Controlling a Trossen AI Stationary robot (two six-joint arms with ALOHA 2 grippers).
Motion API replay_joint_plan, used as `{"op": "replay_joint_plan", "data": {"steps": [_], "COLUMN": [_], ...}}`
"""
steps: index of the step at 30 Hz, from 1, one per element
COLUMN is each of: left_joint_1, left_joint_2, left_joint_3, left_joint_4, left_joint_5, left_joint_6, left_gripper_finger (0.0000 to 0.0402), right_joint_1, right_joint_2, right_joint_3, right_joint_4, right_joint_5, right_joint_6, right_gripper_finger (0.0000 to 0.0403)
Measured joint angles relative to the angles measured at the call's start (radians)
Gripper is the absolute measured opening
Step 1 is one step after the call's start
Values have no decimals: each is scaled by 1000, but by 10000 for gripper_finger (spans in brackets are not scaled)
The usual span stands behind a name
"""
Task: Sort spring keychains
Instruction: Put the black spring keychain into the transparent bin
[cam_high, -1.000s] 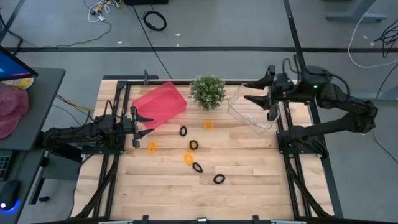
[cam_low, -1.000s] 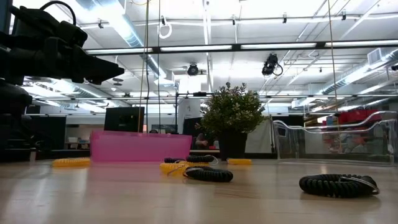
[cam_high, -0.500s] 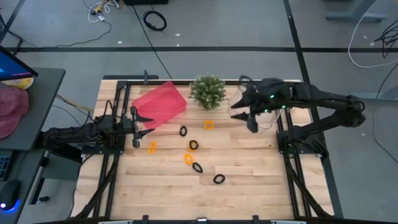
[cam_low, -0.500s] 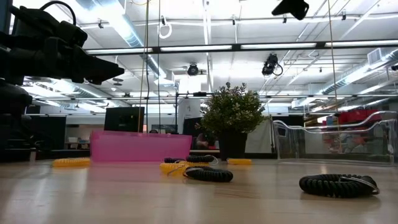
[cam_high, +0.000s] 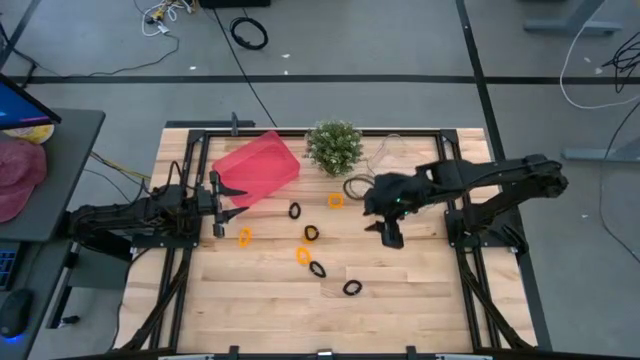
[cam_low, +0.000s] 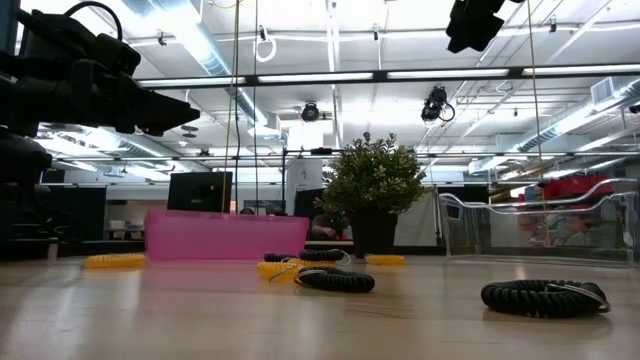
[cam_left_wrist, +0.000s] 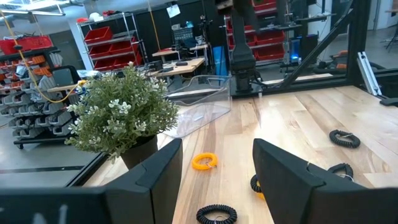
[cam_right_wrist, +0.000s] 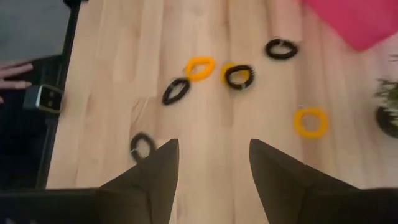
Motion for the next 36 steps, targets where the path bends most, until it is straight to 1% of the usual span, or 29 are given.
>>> {"op": "replay_joint_plan", "data": {"steps": [6, 12, 19, 25, 28, 30, 33, 36], "left_joint_1": [0, 0, 0, 0, 0, 0, 0, 0], "left_joint_2": [0, 0, 0, 0, 0, 0, 0, 0], "left_joint_3": [0, 0, 0, 0, 0, 0, 0, 0], "left_joint_4": [0, 0, 0, 0, 0, 0, 1, 3], "left_joint_5": [0, 0, 0, 0, 0, 0, 0, 0], "left_joint_6": [0, 0, 0, 0, 0, 0, 0, 0], "left_gripper_finger": [200, 200, 200, 200, 200, 200, 200, 200], "right_joint_1": [97, 181, 237, 239, 239, 239, 239, 241], "right_joint_2": [35, 58, 110, 157, 172, 180, 192, 194], "right_joint_3": [0, 0, -1, -2, -2, -2, -2, -55], "right_joint_4": [2, 23, 44, 148, 235, 276, 273, 278], "right_joint_5": [0, 1, 2, 4, 4, 4, 4, 4], "right_joint_6": [44, 136, 258, 122, 111, 46, -41, -90], "right_gripper_finger": [199, 199, 199, 199, 199, 199, 199, 199]}}
